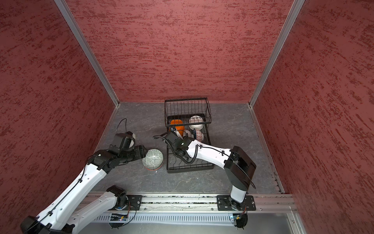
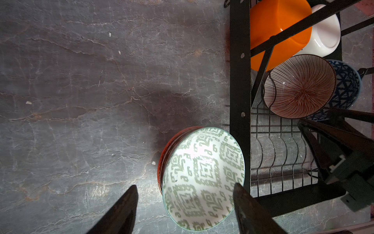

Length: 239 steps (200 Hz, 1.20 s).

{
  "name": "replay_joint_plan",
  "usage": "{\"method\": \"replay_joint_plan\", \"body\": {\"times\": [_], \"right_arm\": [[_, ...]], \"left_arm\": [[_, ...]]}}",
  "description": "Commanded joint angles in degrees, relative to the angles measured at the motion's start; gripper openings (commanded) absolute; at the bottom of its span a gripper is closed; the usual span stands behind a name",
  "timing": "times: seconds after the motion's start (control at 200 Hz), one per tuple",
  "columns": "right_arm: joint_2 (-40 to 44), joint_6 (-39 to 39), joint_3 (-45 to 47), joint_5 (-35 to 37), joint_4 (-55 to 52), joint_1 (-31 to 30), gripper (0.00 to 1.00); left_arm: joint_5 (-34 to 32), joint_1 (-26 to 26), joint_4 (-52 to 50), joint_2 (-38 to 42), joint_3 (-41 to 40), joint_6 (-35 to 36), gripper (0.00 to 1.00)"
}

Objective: Load bowls into a dish rack
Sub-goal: Place the bowl in the dish rack.

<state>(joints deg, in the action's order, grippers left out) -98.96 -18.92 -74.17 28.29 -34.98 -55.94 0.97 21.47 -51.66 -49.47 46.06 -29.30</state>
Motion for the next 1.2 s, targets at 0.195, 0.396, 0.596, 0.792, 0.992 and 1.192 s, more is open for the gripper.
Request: {"method": "replay_joint_plan", "body": {"times": [0.195, 0.396, 0.596, 0.792, 0.992, 1.192], "right_arm": [[2.8, -0.7, 2.8, -5.8, 1.9, -0.2, 0.55], [3.8, 0.0, 5.0, -10.5, 3.9, -0.3, 0.55], [6.2, 2.7, 7.5, -15.5, 5.6, -0.3, 0.55], [9.5, 5.2, 10.3, -21.2, 7.3, -0.3, 0.55], [13.1, 7.4, 12.9, -24.0, 9.6, -0.3, 0.55], [15.4, 8.0, 14.8, -24.2, 12.1, -0.3, 0.55]], "left_arm": [[-1.1, -0.5, -0.3, 0.7, 0.3, -0.1, 0.74], [-1.0, -0.5, -0.7, 0.0, 0.3, -0.1, 0.74], [-1.0, -0.6, -1.3, -0.8, 0.4, -0.5, 0.74], [-0.5, -0.6, -2.1, -3.0, 0.9, -0.8, 0.74], [-0.1, -0.5, -2.9, -5.4, 0.7, -2.3, 0.72], [-0.2, -0.2, -4.1, -8.0, 1.1, -3.4, 0.69]]}}
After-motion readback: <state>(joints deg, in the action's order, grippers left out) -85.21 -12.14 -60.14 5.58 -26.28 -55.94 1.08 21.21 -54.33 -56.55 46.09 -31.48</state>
